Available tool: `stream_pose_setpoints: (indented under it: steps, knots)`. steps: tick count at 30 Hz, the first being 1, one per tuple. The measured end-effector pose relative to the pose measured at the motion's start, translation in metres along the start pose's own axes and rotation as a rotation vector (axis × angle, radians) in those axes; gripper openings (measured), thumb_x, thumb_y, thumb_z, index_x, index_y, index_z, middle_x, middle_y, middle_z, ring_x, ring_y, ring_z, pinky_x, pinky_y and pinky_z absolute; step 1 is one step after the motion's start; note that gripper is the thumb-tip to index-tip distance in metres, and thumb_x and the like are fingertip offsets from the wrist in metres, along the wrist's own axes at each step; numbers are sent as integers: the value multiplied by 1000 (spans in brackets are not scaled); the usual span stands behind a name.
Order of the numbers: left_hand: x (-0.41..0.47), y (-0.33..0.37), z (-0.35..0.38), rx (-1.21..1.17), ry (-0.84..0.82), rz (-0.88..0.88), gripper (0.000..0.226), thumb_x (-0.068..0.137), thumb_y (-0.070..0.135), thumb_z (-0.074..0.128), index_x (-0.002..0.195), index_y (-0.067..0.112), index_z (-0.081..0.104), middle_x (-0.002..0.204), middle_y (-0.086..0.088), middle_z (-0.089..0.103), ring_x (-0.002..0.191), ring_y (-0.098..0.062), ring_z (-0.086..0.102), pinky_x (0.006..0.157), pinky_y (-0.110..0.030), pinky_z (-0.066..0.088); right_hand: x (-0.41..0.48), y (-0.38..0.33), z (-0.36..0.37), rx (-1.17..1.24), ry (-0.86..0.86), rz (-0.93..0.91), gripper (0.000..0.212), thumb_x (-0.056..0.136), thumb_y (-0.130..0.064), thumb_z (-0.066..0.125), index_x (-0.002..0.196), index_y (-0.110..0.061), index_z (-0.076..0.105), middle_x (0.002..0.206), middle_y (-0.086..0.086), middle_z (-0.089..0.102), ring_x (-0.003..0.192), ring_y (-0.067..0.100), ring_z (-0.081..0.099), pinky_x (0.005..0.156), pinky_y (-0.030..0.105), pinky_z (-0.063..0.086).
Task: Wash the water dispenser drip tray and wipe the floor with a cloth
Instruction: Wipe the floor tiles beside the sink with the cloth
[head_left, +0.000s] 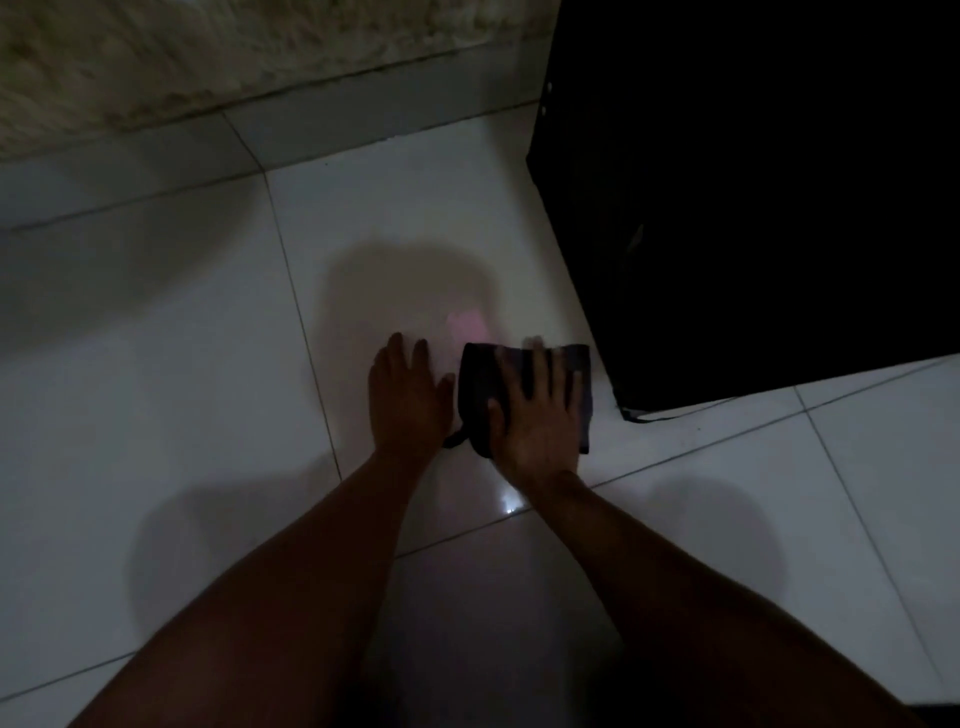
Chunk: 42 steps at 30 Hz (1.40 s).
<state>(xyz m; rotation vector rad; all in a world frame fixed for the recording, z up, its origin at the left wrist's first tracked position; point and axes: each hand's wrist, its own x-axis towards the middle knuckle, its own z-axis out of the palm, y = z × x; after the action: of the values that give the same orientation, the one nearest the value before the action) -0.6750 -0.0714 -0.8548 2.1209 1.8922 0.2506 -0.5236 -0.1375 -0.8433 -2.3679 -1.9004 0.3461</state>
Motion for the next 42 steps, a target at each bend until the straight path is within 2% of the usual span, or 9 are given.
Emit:
stream_pose_setpoints:
  steps: [4, 7, 12, 17, 22, 29, 37, 39, 42]
  knots:
    - [-12, -30, 8, 94, -62, -64, 72, 95, 53, 37, 153, 12, 26, 159, -25, 15, 145, -45, 18, 118, -55, 10, -23, -15, 25, 6, -157, -25, 62, 101, -48, 25, 158, -29, 7, 166, 10, -6, 152, 31, -8, 120, 60, -1]
    - [-16, -45, 9, 102, -104, -56, 73, 95, 57, 32, 155, 20, 18, 161, -21, 8, 148, -42, 9, 119, -55, 7, -50, -25, 31, 51, -190, -142, 63, 101, -49, 27, 157, -33, 3, 166, 6, -11, 152, 28, -14, 119, 57, -8]
    - [-13, -46, 9, 84, -134, -71, 74, 93, 59, 28, 156, 22, 15, 162, -19, 4, 148, -41, 6, 119, -56, 8, -32, -9, 32, 36, -155, -253, 56, 103, -49, 23, 156, -38, 9, 167, 2, -5, 153, 27, -10, 119, 61, 3]
    - [-15, -45, 10, 62, -108, -70, 76, 91, 62, 25, 155, 20, 20, 161, -21, 8, 147, -43, 10, 117, -57, 12, -38, 32, 25, -35, 13, 132, 58, 101, -52, 30, 155, -39, 14, 167, 2, 6, 153, 33, -2, 119, 62, 4]
    - [-14, -40, 11, 69, -130, -99, 72, 97, 53, 40, 156, 21, 14, 162, -19, 2, 149, -41, 2, 119, -56, 8, -69, 8, 33, -4, -27, 375, 64, 99, -51, 32, 157, -35, 10, 166, 6, 2, 152, 39, -3, 115, 68, 5]
    - [-12, -47, 4, 55, -129, -76, 78, 89, 63, 22, 155, 21, 19, 162, -19, 8, 148, -41, 8, 118, -56, 9, -16, -15, 30, -6, -138, -90, 55, 102, -54, 16, 155, -43, 4, 166, -1, -9, 151, 31, -16, 115, 67, -4]
    - [-6, -57, -1, 47, -131, -23, 80, 86, 69, 23, 155, 27, 19, 163, -13, 7, 150, -36, 7, 119, -53, 9, 67, -5, 20, 33, -33, 265, 62, 99, -53, 16, 156, -37, 1, 166, 5, -5, 152, 33, -7, 115, 68, 0]
    - [-3, -58, -1, 48, -124, -23, 78, 88, 67, 25, 155, 27, 20, 163, -13, 8, 149, -36, 8, 119, -53, 10, 64, -20, 24, 10, -62, 239, 62, 99, -51, 13, 156, -36, -6, 166, 5, -11, 151, 34, -13, 114, 69, -4]
    - [1, -55, 2, 24, -90, -37, 68, 93, 56, 32, 152, 23, 30, 161, -17, 18, 147, -40, 18, 116, -56, 18, 53, -43, 33, -4, -95, -15, 59, 101, -51, 19, 156, -38, 1, 166, 3, -10, 151, 34, -15, 114, 69, -5]
